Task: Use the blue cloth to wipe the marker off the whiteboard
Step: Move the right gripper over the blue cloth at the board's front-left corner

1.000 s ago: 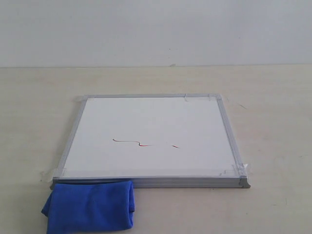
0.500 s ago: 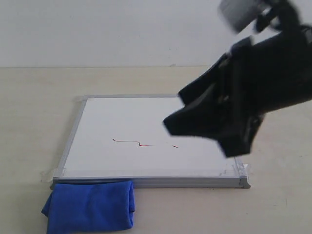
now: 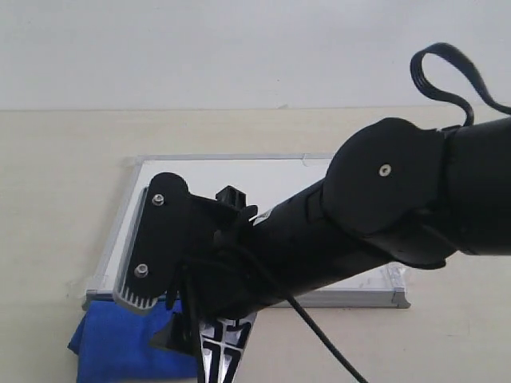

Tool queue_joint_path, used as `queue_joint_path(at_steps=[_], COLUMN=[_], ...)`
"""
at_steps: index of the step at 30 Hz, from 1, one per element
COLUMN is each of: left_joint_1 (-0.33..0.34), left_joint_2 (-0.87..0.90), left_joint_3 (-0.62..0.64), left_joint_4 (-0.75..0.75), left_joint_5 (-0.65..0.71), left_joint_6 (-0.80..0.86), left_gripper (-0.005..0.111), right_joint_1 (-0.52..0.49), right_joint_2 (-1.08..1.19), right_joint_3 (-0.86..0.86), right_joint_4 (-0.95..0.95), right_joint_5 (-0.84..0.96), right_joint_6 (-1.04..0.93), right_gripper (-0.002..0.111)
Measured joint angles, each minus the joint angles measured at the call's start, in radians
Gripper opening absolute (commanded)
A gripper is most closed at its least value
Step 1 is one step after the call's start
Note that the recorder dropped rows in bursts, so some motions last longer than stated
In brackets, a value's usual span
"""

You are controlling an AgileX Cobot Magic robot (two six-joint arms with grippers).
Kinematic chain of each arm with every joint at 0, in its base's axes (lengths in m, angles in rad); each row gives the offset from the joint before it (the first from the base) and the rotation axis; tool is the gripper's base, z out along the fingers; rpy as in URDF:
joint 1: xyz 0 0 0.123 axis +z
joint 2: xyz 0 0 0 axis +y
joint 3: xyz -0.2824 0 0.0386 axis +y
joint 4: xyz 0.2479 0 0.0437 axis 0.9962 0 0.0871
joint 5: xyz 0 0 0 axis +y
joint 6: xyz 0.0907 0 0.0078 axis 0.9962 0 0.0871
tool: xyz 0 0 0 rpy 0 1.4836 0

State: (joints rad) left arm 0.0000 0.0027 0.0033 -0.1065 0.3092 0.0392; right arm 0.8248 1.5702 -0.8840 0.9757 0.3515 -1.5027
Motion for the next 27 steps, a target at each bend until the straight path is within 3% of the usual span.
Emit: queue_joint_path(at_steps=[8,13,27], left_joint_1=[0.000,0.000,0.000], left_joint_2=[0.000,0.000,0.000], left_joint_3=[0.000,0.000,0.000], left_joint_4=[-0.002,-0.002,-0.002], left_joint_5=[0.000,0.000,0.000], left_joint_6=[0.000,0.000,0.000], left_gripper=[0.004,0.004,0.004], right_joint_1=[0.002,0.006,0.014], right_joint_2=[0.014,0.056,0.187], right_joint_3=[0.000,0.000,-0.004], right_joint_4=[0.000,0.000,0.000], right_joint_5=[-0.002,-0.014,-0.110], right_joint_6=[0.015,0.008,-0.022], right_gripper=[0.055,0.077,0.077])
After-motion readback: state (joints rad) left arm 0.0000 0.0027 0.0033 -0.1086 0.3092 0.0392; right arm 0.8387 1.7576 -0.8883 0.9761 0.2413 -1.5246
